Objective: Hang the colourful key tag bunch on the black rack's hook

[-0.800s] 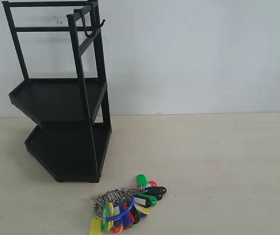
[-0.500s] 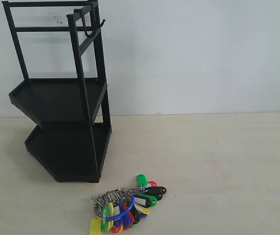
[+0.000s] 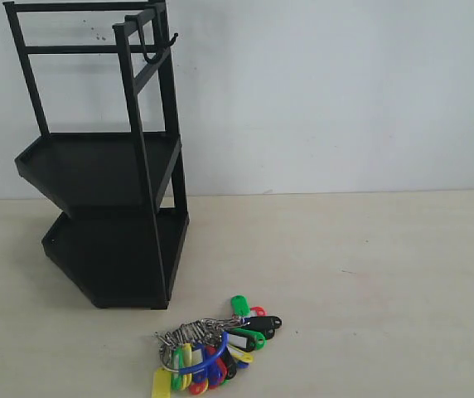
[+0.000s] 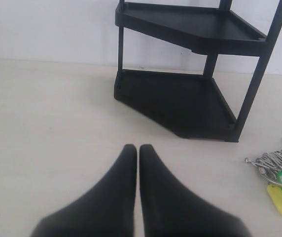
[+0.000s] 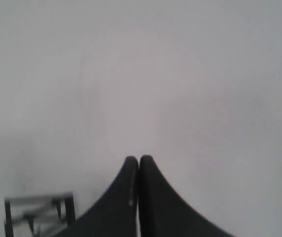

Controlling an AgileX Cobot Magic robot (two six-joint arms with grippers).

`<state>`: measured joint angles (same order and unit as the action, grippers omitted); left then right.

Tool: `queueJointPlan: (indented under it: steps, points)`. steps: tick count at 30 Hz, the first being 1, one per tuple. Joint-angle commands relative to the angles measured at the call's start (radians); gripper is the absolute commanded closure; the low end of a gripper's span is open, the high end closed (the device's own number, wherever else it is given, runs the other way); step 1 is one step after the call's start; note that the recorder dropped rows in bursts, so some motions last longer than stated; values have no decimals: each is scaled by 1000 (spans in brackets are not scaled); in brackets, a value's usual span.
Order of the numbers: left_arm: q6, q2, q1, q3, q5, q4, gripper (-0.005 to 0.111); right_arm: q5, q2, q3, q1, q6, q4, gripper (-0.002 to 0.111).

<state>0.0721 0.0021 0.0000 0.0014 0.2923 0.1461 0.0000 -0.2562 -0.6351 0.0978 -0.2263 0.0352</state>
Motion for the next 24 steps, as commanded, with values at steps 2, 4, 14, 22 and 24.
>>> queueJointPlan:
  steps: [2,4,14,22,24]
  points:
    - [3,-2,-1,-1,-8,-5,102,614,-206,-131,-7,-28,6,108]
    - [3,-2,-1,-1,-8,-5,102,661,-245,-133,-7,-28,16,108]
    - [3,-2,-1,-1,-8,-5,102,847,-454,-133,-7,531,-549,108]
    - [3,-2,-1,-1,-8,-5,102,819,-761,-64,7,823,-1040,93]
    - [3,-2,-1,-1,-8,-5,102,757,-808,-27,42,924,-1165,81]
